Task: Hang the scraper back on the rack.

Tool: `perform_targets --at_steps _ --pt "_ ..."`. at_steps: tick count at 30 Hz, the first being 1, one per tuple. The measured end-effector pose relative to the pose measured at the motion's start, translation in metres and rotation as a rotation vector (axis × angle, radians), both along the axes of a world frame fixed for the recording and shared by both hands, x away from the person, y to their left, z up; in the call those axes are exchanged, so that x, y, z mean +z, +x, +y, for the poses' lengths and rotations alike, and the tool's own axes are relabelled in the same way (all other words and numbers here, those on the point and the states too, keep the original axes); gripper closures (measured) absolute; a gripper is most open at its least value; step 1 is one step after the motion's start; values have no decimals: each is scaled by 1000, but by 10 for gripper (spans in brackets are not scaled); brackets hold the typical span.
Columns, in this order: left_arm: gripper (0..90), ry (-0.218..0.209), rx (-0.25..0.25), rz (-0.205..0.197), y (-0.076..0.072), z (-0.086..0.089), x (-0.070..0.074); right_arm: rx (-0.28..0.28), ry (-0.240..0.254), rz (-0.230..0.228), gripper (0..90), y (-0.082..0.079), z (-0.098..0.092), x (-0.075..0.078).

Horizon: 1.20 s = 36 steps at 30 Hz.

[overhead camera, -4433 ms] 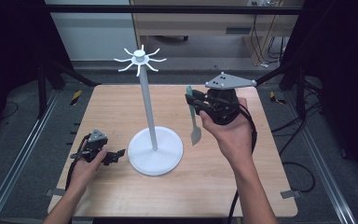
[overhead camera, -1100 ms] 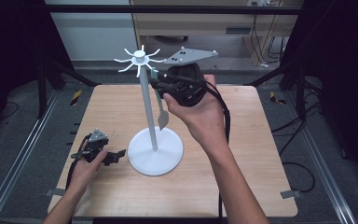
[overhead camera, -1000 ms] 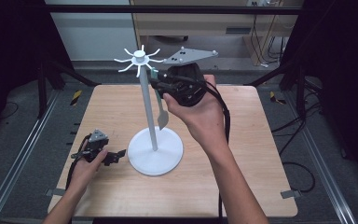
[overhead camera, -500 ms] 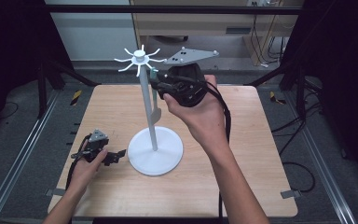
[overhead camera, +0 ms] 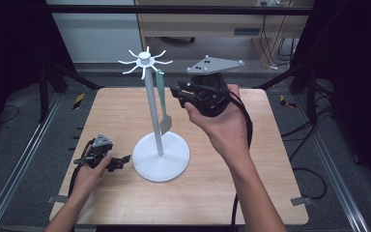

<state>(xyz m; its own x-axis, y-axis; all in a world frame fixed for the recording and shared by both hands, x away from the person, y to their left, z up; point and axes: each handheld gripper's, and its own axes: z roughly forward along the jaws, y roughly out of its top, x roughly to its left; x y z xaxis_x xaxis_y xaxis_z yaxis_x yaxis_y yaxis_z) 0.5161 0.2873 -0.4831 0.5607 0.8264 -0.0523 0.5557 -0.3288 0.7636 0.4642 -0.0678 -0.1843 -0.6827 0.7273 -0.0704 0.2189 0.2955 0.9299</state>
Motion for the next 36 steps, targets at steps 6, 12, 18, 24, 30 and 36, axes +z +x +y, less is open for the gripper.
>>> perform_targets --at_steps 6,12,18,24,30,36 --pt "44 3 5 0 0 1 0 -72 4 6 637 3 -18 -3" --pt "44 3 5 1 0 1 0 -121 -14 3 541 4 -26 -4" --pt "45 3 6 1 0 1 0 -159 -18 6 440 6 -32 -7" --pt "45 4 6 1 0 1 0 -222 -34 19 305 10 -41 -15" --pt "44 4 4 0 0 1 0 -273 -40 27 204 11 -48 -24" --pt "45 -1 7 -3 0 1 0 -311 -42 25 156 11 -56 -32"
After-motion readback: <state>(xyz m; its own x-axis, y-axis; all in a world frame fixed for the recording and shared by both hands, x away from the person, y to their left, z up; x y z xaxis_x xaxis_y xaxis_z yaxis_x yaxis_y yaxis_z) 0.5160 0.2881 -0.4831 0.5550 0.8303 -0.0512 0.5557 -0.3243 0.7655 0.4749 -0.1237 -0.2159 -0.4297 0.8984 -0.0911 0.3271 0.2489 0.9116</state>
